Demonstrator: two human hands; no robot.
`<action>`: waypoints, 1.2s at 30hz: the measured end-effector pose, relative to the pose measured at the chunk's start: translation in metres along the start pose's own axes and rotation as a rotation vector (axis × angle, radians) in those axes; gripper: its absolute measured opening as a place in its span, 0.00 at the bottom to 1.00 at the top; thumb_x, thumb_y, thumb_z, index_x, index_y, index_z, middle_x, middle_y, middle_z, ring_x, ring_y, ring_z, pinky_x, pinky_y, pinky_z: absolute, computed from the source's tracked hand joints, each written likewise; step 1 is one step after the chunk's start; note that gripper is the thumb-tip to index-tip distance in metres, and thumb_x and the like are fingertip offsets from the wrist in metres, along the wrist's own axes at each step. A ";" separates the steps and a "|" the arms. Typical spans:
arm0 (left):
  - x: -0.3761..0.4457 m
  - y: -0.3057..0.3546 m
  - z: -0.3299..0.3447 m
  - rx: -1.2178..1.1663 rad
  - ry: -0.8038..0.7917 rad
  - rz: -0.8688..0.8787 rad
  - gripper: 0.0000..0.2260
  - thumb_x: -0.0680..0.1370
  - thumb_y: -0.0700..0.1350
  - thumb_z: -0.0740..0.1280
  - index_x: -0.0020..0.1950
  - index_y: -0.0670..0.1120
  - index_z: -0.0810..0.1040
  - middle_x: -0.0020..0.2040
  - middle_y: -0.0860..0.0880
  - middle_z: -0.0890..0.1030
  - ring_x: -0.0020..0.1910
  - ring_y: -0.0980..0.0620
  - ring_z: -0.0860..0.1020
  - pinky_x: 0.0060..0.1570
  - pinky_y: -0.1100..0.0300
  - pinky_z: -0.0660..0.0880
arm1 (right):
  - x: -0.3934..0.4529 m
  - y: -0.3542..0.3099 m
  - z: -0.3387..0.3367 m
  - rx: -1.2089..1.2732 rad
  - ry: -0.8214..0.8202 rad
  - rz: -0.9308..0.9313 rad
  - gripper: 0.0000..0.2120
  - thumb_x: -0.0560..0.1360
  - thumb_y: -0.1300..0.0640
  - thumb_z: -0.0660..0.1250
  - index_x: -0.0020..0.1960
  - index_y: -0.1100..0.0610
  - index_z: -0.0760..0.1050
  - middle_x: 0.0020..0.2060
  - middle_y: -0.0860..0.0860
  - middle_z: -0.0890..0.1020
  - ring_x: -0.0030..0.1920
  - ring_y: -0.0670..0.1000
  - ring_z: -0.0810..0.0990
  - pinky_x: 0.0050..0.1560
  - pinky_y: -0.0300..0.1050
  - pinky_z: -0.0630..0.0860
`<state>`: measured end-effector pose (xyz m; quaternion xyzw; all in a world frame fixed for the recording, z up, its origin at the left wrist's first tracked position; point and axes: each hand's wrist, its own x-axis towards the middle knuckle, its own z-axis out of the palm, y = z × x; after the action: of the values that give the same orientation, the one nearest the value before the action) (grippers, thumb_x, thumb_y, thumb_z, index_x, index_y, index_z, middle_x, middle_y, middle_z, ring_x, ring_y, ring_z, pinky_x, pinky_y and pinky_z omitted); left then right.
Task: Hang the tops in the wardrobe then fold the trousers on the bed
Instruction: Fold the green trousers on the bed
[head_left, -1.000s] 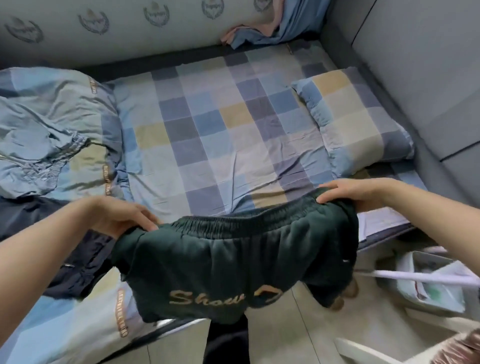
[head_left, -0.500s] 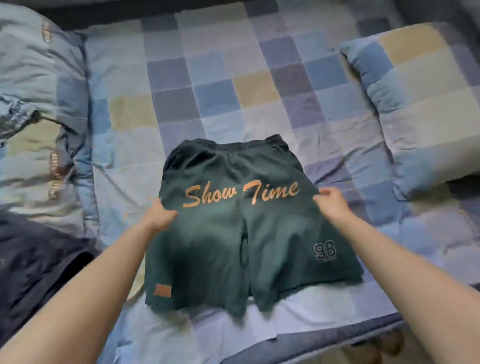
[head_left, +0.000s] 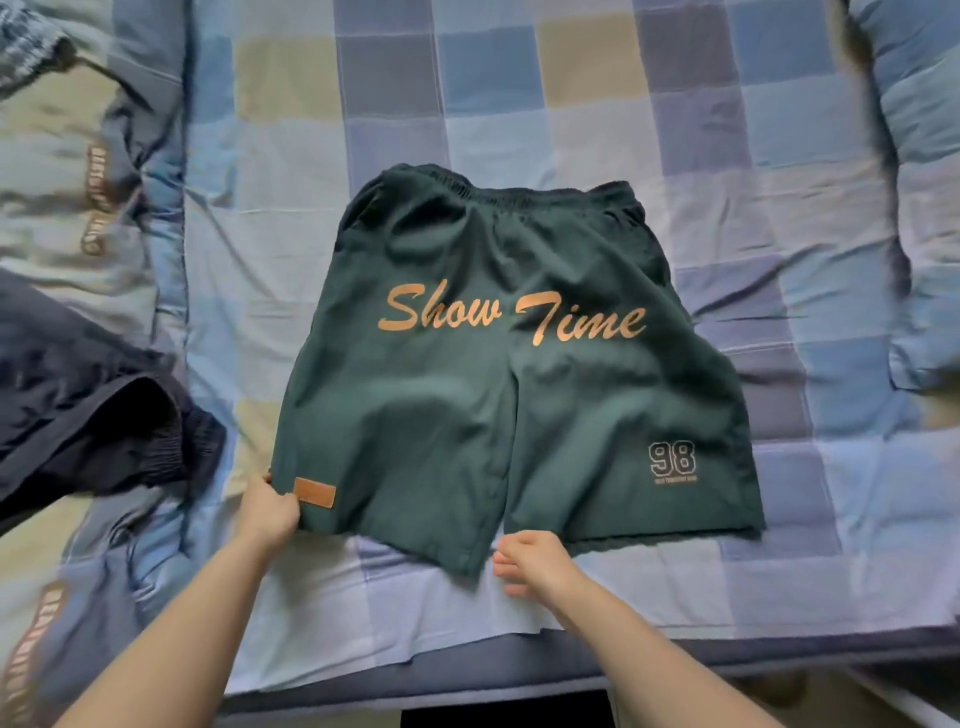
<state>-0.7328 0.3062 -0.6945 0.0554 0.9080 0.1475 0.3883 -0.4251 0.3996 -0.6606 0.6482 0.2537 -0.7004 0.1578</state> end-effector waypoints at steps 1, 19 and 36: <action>0.002 -0.002 0.000 0.007 0.008 0.012 0.17 0.76 0.34 0.64 0.65 0.37 0.73 0.59 0.39 0.79 0.57 0.40 0.78 0.55 0.51 0.73 | 0.002 0.003 0.007 -0.006 0.032 -0.012 0.06 0.78 0.60 0.62 0.42 0.59 0.73 0.36 0.51 0.71 0.36 0.48 0.71 0.35 0.39 0.71; -0.034 -0.060 -0.059 0.630 0.020 0.175 0.16 0.74 0.38 0.68 0.61 0.39 0.73 0.58 0.36 0.75 0.56 0.35 0.76 0.49 0.48 0.72 | -0.012 0.061 0.007 -0.265 0.060 0.015 0.12 0.78 0.61 0.61 0.36 0.55 0.67 0.29 0.52 0.74 0.23 0.47 0.68 0.24 0.34 0.63; -0.190 0.059 0.192 0.531 -0.275 0.483 0.26 0.72 0.49 0.74 0.65 0.47 0.66 0.57 0.48 0.74 0.58 0.45 0.73 0.53 0.51 0.73 | 0.009 0.010 -0.266 -0.397 0.740 -0.109 0.15 0.77 0.47 0.64 0.39 0.57 0.67 0.46 0.62 0.75 0.52 0.59 0.73 0.55 0.53 0.71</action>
<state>-0.4636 0.3641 -0.6705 0.3856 0.8147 -0.0142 0.4328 -0.2002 0.5419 -0.6790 0.7988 0.4569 -0.3654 0.1406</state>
